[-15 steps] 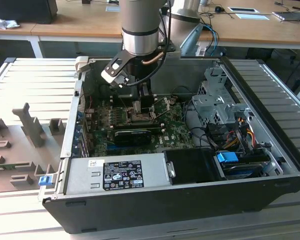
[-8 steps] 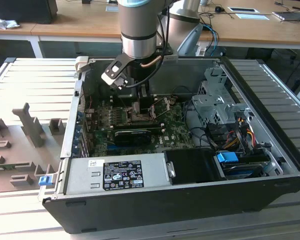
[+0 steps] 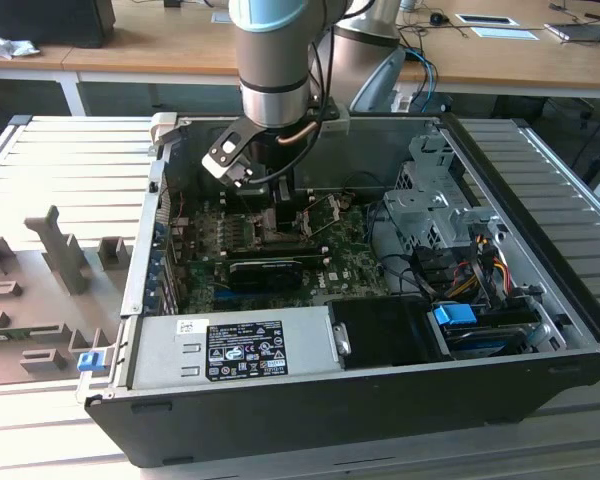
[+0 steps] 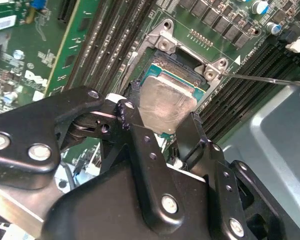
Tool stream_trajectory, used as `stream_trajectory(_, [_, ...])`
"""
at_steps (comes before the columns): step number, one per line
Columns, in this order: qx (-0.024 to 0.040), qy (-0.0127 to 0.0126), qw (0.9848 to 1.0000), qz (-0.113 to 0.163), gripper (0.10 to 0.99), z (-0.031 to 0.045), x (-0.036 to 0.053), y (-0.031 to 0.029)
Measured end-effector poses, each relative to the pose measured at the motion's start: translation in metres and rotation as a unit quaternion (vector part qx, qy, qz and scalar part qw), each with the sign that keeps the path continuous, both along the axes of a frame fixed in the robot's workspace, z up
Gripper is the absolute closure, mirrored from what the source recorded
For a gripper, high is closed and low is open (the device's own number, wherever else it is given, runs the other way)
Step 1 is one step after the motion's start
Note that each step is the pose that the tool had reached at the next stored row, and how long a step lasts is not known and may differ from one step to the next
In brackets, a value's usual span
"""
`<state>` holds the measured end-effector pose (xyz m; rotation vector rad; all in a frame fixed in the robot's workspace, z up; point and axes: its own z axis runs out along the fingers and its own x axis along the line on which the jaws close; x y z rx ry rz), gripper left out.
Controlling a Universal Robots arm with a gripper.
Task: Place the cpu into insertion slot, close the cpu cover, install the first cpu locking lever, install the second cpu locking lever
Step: 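Place the cpu into insertion slot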
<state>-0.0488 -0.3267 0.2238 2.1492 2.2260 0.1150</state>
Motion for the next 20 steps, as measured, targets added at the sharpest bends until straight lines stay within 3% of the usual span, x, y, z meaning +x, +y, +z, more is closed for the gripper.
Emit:
stream_trajectory(9, [-0.0001, 0.0010, 0.9999, -0.013, 0.557, -0.0120, -0.0001, 0.0017])
stream_trajectory(20, [-0.0001, 0.0028, 0.9996, -0.029, 0.557, -0.0208, 0.0014, 0.0049])
